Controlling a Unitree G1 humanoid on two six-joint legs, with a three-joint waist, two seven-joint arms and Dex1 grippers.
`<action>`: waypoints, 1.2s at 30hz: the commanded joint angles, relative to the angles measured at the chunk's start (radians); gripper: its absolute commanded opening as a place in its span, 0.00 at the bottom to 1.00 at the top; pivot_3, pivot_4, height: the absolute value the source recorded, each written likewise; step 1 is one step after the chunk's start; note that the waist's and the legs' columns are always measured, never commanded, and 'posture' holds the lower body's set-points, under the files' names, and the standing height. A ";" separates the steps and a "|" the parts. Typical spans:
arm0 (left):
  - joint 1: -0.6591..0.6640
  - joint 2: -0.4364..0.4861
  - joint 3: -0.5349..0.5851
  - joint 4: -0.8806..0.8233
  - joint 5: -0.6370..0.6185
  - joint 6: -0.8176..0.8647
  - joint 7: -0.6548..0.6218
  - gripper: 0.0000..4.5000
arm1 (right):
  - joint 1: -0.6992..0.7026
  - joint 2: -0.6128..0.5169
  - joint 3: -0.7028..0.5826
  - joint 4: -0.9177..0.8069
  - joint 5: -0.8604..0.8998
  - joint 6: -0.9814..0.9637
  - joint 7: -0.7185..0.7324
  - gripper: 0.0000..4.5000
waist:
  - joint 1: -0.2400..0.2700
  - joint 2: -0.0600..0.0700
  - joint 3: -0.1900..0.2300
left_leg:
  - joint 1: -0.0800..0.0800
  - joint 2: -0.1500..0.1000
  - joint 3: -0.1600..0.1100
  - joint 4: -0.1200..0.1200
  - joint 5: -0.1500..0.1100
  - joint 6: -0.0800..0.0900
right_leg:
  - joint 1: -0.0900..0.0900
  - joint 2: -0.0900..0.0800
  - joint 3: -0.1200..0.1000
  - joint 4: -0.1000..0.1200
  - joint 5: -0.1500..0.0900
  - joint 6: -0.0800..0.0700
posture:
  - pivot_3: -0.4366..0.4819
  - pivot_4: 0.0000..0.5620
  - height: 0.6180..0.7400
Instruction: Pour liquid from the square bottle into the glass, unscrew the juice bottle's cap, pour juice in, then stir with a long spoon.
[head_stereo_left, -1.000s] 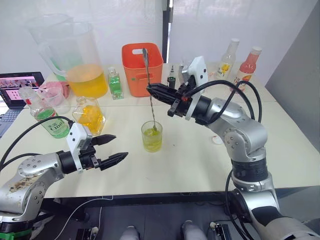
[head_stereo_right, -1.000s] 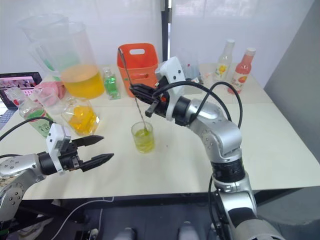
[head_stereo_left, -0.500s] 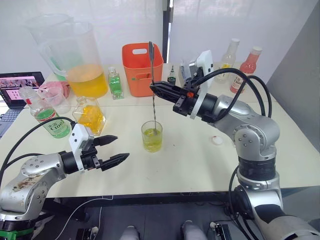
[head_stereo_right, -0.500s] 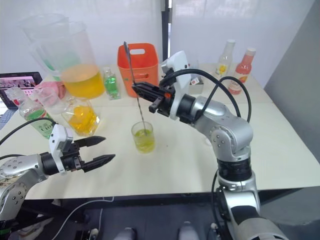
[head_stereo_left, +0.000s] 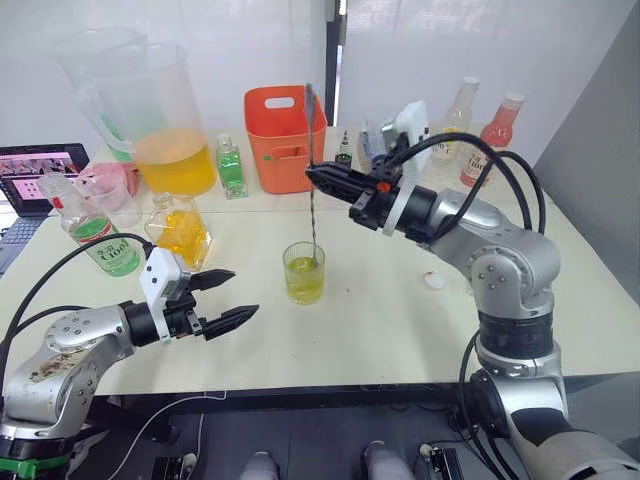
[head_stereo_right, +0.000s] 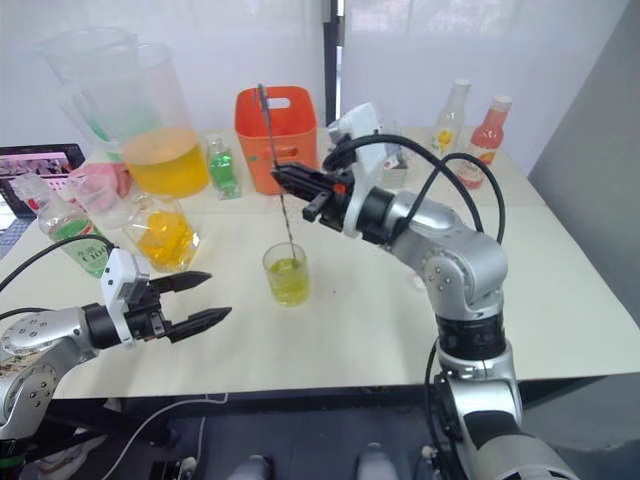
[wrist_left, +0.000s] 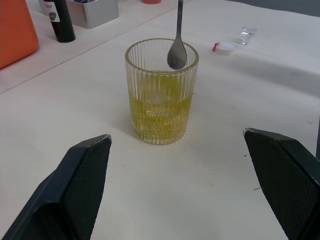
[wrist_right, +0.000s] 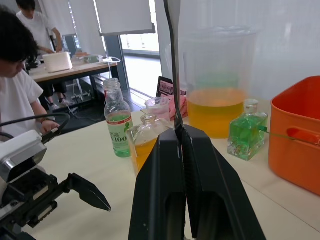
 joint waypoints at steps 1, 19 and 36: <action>-0.018 -0.001 0.010 -0.002 0.007 -0.029 0.001 1.00 | -0.061 0.001 -0.073 0.001 0.080 0.045 -0.022 0.00 | 0.000 0.000 0.000 | 0.000 0.000 0.000 0.000 0.000 0.000 | 0.000 0.000 0.000 0.000 0.000 0.000 | 0.48 0.27 1.00; 0.013 -0.044 0.041 -0.035 0.006 -0.108 -0.001 1.00 | -0.447 -0.323 -0.007 0.451 0.176 0.696 0.029 0.00 | 0.001 0.000 0.000 | -0.002 0.001 0.001 0.000 0.000 0.001 | -0.001 0.001 0.001 -0.001 0.000 -0.001 | 0.48 0.27 1.00; 0.090 -0.048 0.074 -0.081 -0.011 -0.116 0.021 1.00 | -0.504 -0.264 0.466 1.047 -0.331 0.314 0.310 0.00 | -0.004 0.000 0.000 | -0.002 0.001 0.002 0.000 0.000 0.001 | -0.003 0.002 0.002 -0.001 0.000 -0.001 | 0.48 0.27 1.00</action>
